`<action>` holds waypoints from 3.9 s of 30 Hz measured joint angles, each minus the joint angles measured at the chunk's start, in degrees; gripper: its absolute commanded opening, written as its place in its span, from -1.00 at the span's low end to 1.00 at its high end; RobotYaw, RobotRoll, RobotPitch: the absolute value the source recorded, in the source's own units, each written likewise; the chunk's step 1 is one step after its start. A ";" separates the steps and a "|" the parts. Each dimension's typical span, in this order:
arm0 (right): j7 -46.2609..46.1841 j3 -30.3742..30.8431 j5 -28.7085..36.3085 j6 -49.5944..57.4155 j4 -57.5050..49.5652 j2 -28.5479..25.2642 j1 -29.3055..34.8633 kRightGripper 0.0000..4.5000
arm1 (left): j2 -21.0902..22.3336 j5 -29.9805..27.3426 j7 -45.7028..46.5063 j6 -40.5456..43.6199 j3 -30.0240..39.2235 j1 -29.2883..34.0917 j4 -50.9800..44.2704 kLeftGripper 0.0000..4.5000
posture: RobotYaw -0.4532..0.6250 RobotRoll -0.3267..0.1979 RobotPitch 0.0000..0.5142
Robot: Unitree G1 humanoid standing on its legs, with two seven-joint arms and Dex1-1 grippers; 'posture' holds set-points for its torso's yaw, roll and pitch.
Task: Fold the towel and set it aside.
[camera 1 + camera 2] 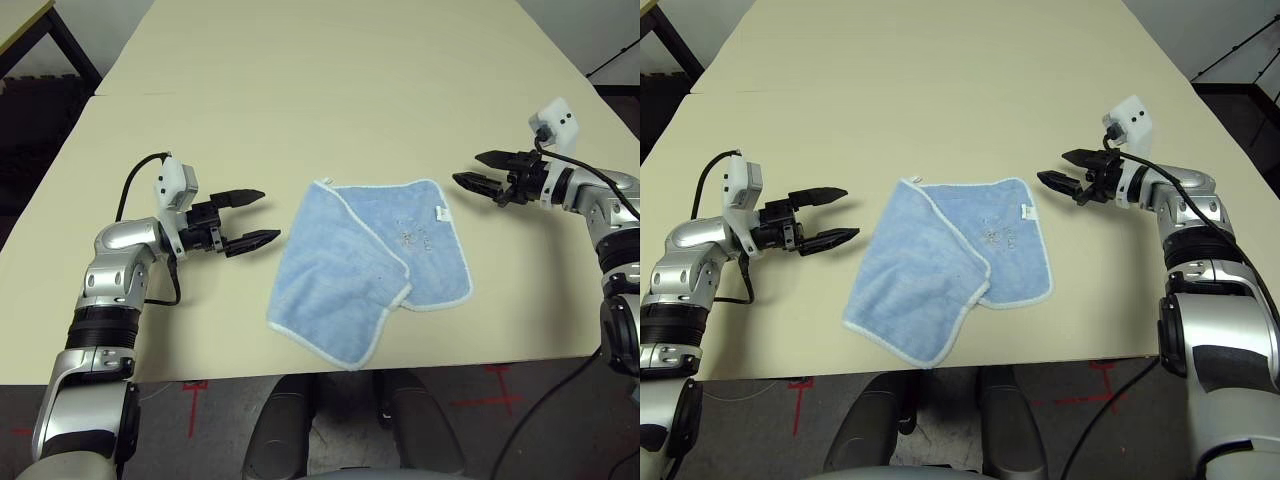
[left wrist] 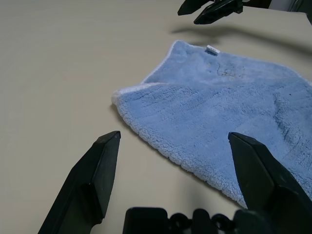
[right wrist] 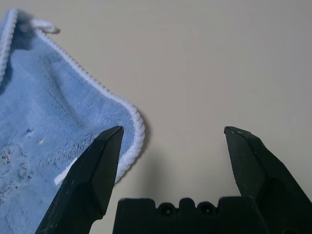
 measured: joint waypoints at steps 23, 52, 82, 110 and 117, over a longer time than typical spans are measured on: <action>-1.59 5.07 -10.74 -12.55 9.15 2.16 -5.64 0.99 | -0.28 -0.26 -0.10 0.44 -0.11 0.05 -0.58 1.00 | 0.10 0.25 -0.20; -4.66 7.12 -16.30 -15.24 12.43 4.33 -8.24 0.99 | -0.22 -0.27 -0.56 0.53 -0.11 1.03 -1.08 1.00 | 0.11 0.25 -0.16; -6.29 7.29 -17.60 -14.39 13.19 6.31 -9.35 0.41 | -0.23 -0.63 -2.46 0.05 -0.58 1.21 -3.77 1.00 | 0.13 0.25 -0.17; -2.07 6.14 -16.37 -13.35 13.62 4.94 -10.00 0.32 | -0.23 -0.63 -2.37 0.47 -1.21 2.00 -5.34 1.00 | 0.16 0.25 -0.15; -2.12 6.74 -17.13 -13.52 13.69 4.93 -10.45 0.99 | -0.40 -0.77 -1.66 0.49 -1.22 3.46 -6.19 1.00 | 0.17 0.25 -0.10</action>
